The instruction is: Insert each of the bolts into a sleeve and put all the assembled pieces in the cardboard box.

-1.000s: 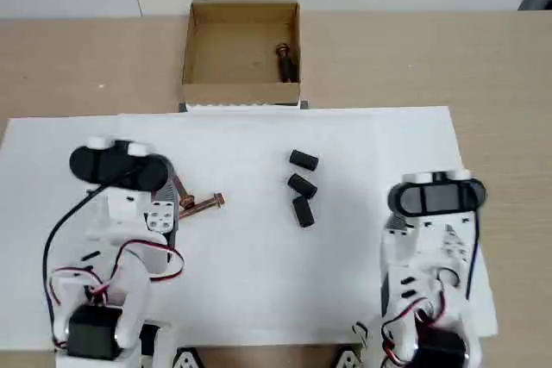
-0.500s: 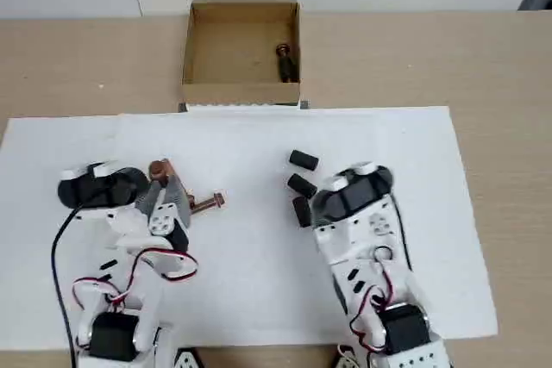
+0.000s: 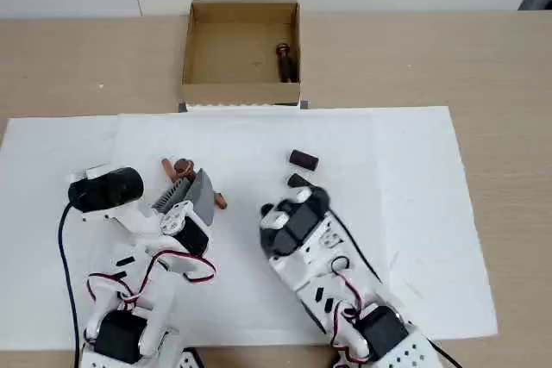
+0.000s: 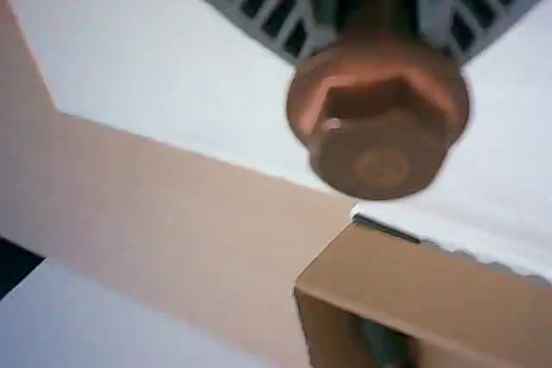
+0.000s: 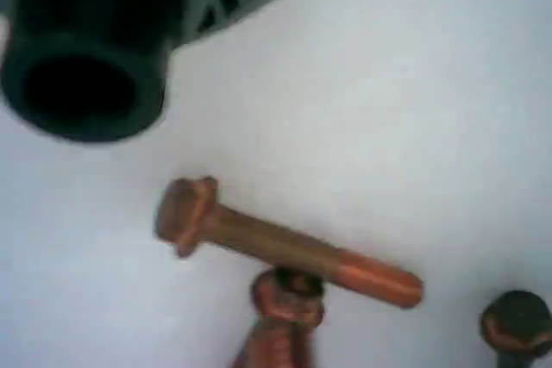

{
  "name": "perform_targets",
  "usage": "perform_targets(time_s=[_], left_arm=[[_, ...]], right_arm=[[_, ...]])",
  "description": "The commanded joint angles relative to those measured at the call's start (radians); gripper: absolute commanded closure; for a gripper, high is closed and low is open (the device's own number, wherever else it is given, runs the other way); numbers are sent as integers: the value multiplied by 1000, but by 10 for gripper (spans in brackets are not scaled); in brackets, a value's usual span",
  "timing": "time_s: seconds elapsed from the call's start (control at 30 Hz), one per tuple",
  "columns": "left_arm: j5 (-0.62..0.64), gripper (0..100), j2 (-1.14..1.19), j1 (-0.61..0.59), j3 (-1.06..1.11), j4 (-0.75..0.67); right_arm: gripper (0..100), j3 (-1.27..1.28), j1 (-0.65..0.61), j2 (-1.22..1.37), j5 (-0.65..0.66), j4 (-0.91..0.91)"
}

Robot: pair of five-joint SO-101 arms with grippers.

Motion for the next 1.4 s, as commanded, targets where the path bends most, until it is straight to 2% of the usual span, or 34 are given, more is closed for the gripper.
perform_targets(time_s=[0.0,0.33,0.97,1.17,1.37], left_arm=[[8,992,-15,9,-7,-66],[6,994,-15,176,-7,-71],[6,994,-12,186,39,-66],[6,994,-12,276,42,-66],[5,994,-11,284,42,-18]], right_arm=[[996,-2,-53,-12,-11,-28],[996,-2,-71,-12,-3,-25],[996,-11,-68,-12,-2,-27],[996,-11,-68,-12,-2,-27],[996,-11,-68,-12,-2,-27]])
